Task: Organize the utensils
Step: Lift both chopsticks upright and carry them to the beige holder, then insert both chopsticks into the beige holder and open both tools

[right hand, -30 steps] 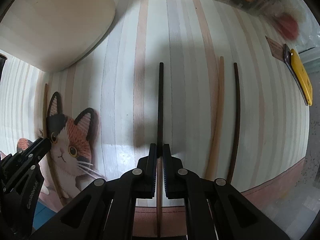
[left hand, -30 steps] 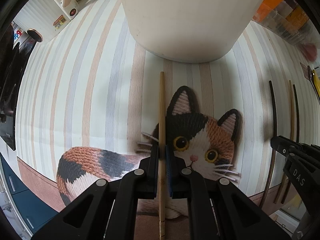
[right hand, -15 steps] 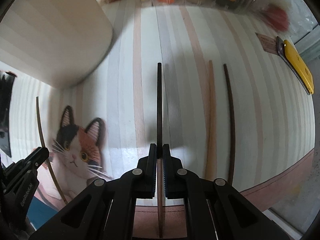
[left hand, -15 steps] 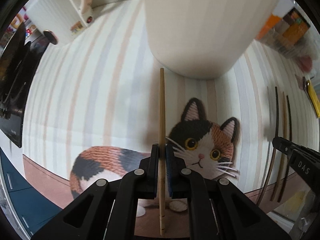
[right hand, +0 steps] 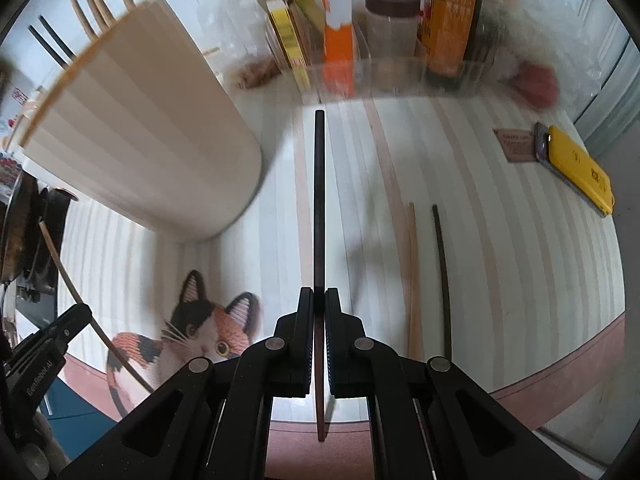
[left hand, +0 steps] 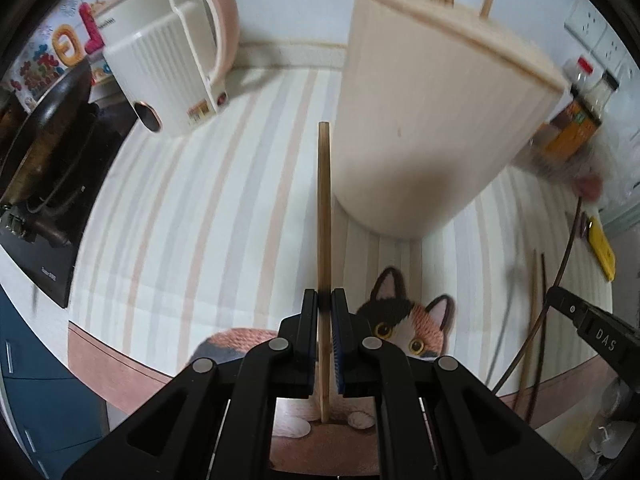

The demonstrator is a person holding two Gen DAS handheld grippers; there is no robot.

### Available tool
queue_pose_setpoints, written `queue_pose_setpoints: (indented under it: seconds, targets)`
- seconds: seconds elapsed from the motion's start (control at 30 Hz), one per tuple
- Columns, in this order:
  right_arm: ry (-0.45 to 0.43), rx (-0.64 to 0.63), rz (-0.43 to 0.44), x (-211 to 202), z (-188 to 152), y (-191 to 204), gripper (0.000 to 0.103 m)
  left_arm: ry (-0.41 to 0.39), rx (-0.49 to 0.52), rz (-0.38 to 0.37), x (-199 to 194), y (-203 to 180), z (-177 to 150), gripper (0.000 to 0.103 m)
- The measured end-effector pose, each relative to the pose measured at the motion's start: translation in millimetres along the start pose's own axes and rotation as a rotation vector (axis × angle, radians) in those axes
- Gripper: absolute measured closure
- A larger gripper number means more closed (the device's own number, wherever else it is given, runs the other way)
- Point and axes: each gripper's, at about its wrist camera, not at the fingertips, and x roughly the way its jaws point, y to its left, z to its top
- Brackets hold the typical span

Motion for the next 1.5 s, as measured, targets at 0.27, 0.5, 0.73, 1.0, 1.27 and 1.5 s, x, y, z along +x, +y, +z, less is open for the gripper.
queue_pose_setpoints:
  seconds: [0.27, 0.5, 0.73, 1.0, 1.27, 1.5]
  targets:
    - [-0.11, -0.028, 0.01, -29.6, 19.5, 6.8, 0.098, -0.106, -0.034, -0.001, -34.2, 12.4, 20.6, 0.099]
    - [-0.214, -0.054, 0.028, -60.5, 30.8, 20.4, 0.098, -0.183, -0.045, 0.005, -61.6, 18.2, 34.2, 0.099]
    - [-0.273, -0.058, 0.055, -90.6, 44.7, 27.4, 0.098, -0.245, -0.027, 0.035, -95.2, 18.3, 42.9, 0.099]
    - [-0.274, -0.071, 0.088, -126.6, 60.7, 36.1, 0.098, -0.267, -0.028, 0.02, -125.5, 16.8, 55.6, 0.099]
    - [-0.298, -0.106, 0.138, -161.3, 73.1, 50.2, 0.098, -0.297, 0.002, -0.017, -157.3, 4.9, 70.2, 0.099]
    - [-0.335, -0.122, 0.211, -200.5, 93.0, 59.6, 0.098, -0.366, 0.01, -0.102, -197.1, -1.8, 89.2, 0.099]
